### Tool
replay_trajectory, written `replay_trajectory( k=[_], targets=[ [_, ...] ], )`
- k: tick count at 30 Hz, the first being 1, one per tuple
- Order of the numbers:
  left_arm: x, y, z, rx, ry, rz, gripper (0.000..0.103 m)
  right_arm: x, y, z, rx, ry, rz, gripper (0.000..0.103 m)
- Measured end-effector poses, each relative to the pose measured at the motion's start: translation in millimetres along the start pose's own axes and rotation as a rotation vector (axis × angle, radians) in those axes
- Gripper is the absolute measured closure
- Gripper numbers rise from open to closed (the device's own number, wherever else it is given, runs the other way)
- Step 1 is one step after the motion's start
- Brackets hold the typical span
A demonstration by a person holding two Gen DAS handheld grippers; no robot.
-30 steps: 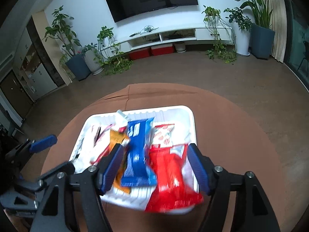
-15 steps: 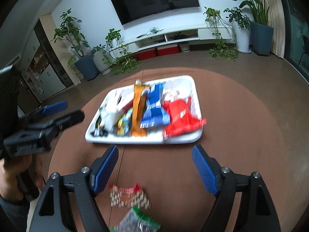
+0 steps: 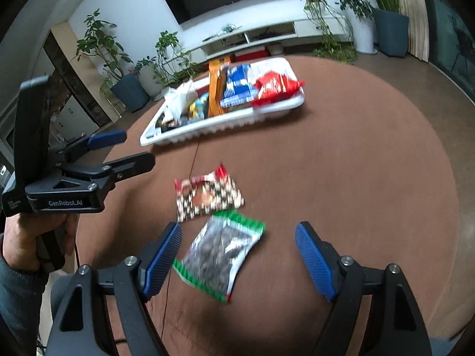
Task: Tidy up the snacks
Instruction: 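Grasp the brown chocolate packet with the left gripper while the right grasps the green-edged nut bag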
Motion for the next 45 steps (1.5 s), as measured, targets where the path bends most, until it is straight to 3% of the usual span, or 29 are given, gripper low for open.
replay_trajectory(
  k=[2, 7, 13, 20, 22, 25, 31, 45],
  targets=[
    [-3, -15, -8, -0.027, 0.037, -0.091, 0.004, -7, 0, 1, -0.003, 0.003, -0.001, 0.022],
    [-10, -36, -29, -0.068, 0.109, -0.199, 0.011, -17, 1, 3, -0.019, 0.007, 0.0, 0.022],
    [-15, -47, -49, -0.103, 0.183, -0.25, 0.026, -20, 2, 2, -0.019, 0.01, 0.003, 0.022],
    [-18, -54, -59, -0.135, 0.22, -0.268, 0.028, -25, 3, 0, -0.017, 0.025, 0.001, 0.022],
    [-18, -58, -64, -0.144, 0.232, -0.279, 0.037, -26, 5, 0, -0.02, 0.028, 0.011, 0.022],
    [-16, -58, -68, -0.158, 0.242, -0.253, 0.05, -26, 7, -1, -0.021, 0.034, 0.015, 0.022],
    [-16, -58, -70, -0.178, 0.254, -0.22, 0.064, -30, 21, -5, -0.023, 0.05, 0.045, 0.023],
    [-29, -22, -64, -0.128, 0.237, -0.034, 0.065, -17, 37, -35, -0.088, 0.076, 0.119, 0.024]
  ],
)
Point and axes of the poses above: each gripper's, at about its wrist camera, not at the fingertips, and z roughly against the way its jaws point, y to its left, x to its top, the point moved 7 cm from there along -z, roughly the way its jaws point, and after that the axes turned 12 degrees about -y, right-handed, at the moved point
